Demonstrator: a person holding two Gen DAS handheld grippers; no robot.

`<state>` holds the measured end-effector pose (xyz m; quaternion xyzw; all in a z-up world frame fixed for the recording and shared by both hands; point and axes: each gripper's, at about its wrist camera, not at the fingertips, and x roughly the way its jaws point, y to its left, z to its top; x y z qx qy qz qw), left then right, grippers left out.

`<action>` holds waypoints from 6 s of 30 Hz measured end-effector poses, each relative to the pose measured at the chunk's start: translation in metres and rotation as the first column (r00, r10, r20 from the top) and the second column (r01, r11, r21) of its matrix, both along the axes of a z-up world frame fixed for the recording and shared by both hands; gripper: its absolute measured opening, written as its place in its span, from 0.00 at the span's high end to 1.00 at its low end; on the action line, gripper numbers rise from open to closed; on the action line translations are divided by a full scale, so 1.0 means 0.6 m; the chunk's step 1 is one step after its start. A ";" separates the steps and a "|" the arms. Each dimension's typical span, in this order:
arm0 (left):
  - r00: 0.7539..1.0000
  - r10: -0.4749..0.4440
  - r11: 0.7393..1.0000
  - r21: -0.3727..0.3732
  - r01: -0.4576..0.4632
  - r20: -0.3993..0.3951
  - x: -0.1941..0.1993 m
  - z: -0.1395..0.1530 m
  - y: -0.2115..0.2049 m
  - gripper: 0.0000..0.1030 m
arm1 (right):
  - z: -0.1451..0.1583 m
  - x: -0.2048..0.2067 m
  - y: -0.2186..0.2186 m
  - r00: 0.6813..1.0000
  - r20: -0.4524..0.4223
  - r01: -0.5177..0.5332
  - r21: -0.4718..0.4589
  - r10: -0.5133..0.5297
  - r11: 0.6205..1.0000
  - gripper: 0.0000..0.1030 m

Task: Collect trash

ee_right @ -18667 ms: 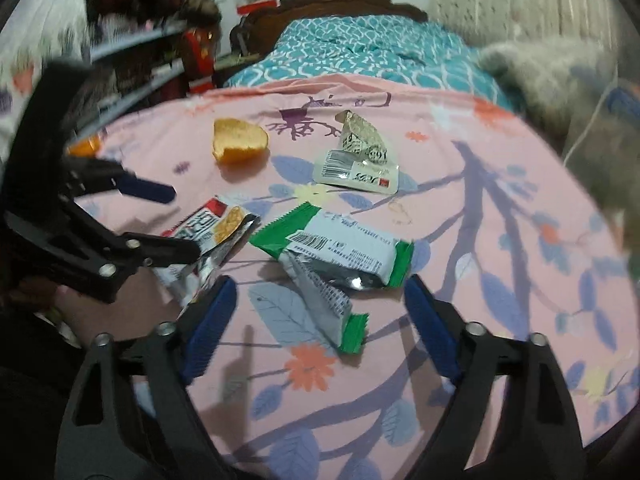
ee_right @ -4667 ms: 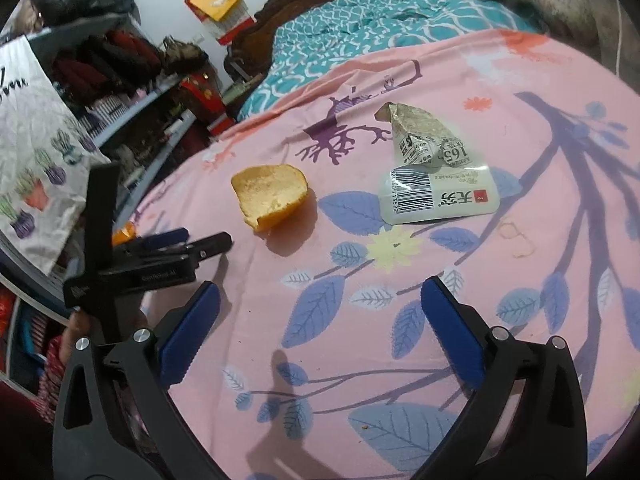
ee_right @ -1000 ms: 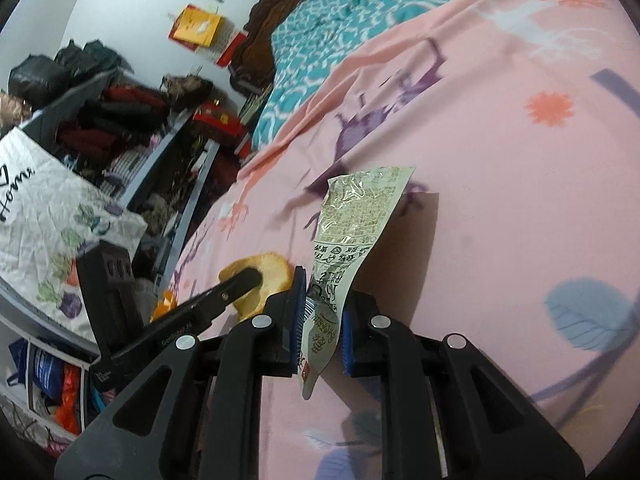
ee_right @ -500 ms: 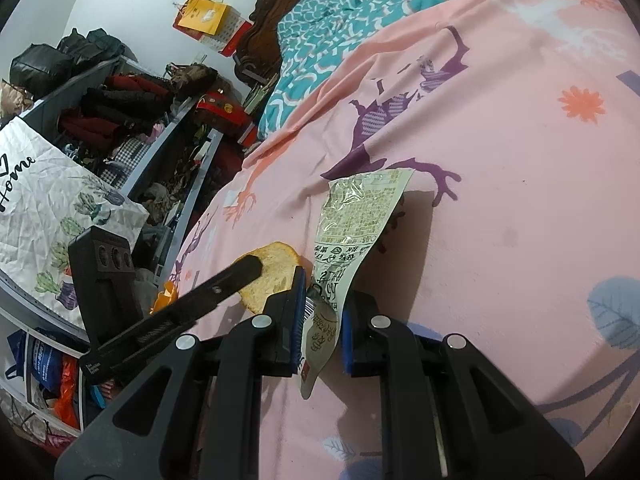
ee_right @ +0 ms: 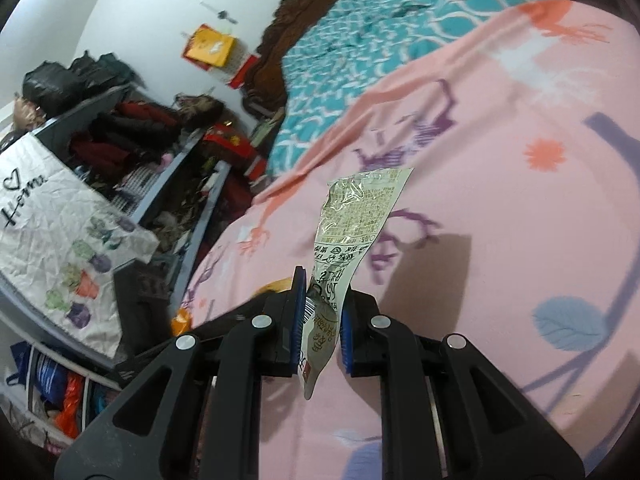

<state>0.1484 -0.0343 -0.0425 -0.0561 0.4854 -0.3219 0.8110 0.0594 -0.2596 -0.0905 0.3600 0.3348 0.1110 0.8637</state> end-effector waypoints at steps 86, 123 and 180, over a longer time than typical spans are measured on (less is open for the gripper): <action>0.970 -0.232 0.965 0.146 0.220 0.072 -0.045 0.030 -0.277 0.92 | -0.037 -0.131 -0.171 0.985 -0.038 0.169 0.044 -0.167 0.985 0.93; 0.762 -0.642 0.761 0.194 0.619 0.091 -0.239 0.078 -0.735 0.92 | 0.043 -0.448 -0.477 0.789 0.121 0.601 0.052 -0.602 0.798 0.93; 0.732 -0.678 0.732 0.161 0.662 0.070 -0.255 0.029 -0.987 0.43 | 0.011 -0.330 -0.705 0.768 -0.132 0.576 -0.285 -0.627 0.766 0.69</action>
